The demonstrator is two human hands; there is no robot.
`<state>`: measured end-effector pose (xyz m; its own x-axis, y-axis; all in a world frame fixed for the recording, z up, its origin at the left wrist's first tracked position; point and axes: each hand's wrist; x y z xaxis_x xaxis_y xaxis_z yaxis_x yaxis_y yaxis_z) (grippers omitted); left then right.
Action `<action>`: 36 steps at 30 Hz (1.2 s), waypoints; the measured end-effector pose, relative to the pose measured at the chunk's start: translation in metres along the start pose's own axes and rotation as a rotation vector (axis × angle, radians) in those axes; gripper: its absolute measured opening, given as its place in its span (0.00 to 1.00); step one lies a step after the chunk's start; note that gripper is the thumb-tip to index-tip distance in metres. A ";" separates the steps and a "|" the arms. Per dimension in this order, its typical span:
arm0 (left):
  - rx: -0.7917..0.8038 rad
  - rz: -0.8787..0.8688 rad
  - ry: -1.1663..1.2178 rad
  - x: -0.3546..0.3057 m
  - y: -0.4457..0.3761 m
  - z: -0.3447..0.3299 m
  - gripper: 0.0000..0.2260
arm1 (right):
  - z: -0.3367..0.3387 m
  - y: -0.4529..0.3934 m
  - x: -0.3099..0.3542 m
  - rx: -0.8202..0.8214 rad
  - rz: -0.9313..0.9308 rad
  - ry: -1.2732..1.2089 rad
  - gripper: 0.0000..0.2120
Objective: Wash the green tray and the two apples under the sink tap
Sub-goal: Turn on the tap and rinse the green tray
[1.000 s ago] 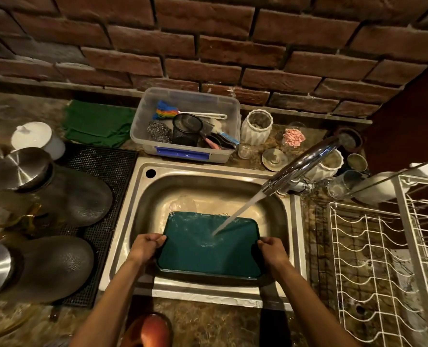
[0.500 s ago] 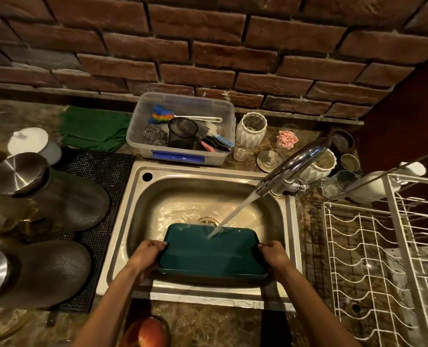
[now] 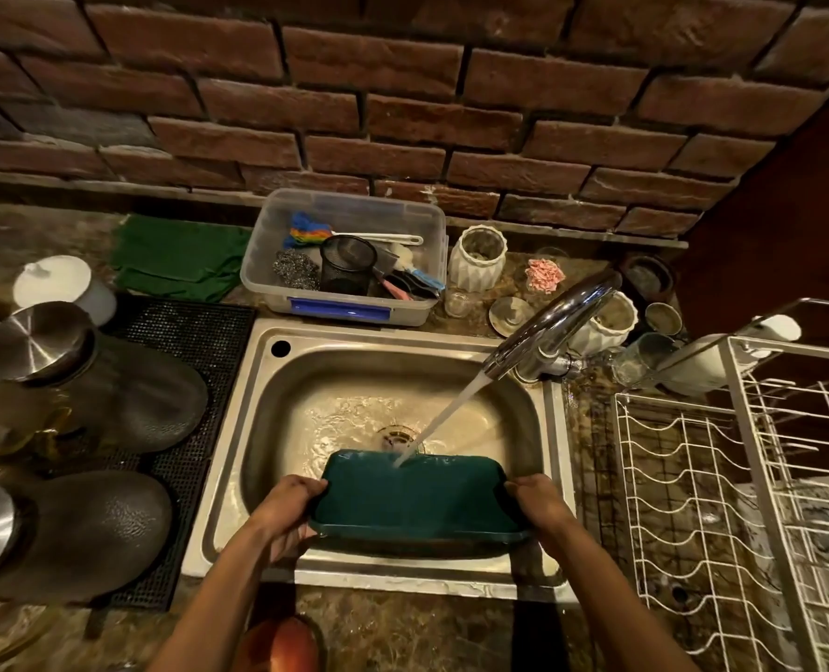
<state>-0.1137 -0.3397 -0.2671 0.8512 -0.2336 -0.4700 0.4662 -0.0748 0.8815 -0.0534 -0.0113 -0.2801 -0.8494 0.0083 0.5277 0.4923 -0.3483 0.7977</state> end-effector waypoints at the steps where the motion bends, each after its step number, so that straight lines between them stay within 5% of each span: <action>1: -0.008 -0.005 -0.018 -0.001 0.001 0.002 0.13 | 0.002 0.003 0.001 0.020 0.004 0.009 0.14; 24: -0.067 -0.149 -0.063 0.013 0.094 -0.004 0.11 | 0.037 0.112 -0.013 -0.075 0.098 -0.221 0.09; 31: -0.055 -0.237 -0.024 0.041 0.117 -0.020 0.10 | 0.046 0.140 -0.054 -0.094 0.209 -0.218 0.17; 36: -0.069 -0.258 -0.114 0.075 0.128 -0.031 0.11 | 0.053 0.154 -0.089 -0.120 0.215 -0.307 0.12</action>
<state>0.0179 -0.3365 -0.1909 0.6715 -0.3229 -0.6669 0.6827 -0.0803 0.7263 0.1084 -0.0160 -0.1889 -0.6239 0.1964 0.7564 0.6117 -0.4797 0.6291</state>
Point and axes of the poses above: each hand's wrist, its own y-axis away from the middle knuckle, its own z-axis out of the back of the hand, x = y × z, and after that the axes turned 11 degrees about -y, right-handed
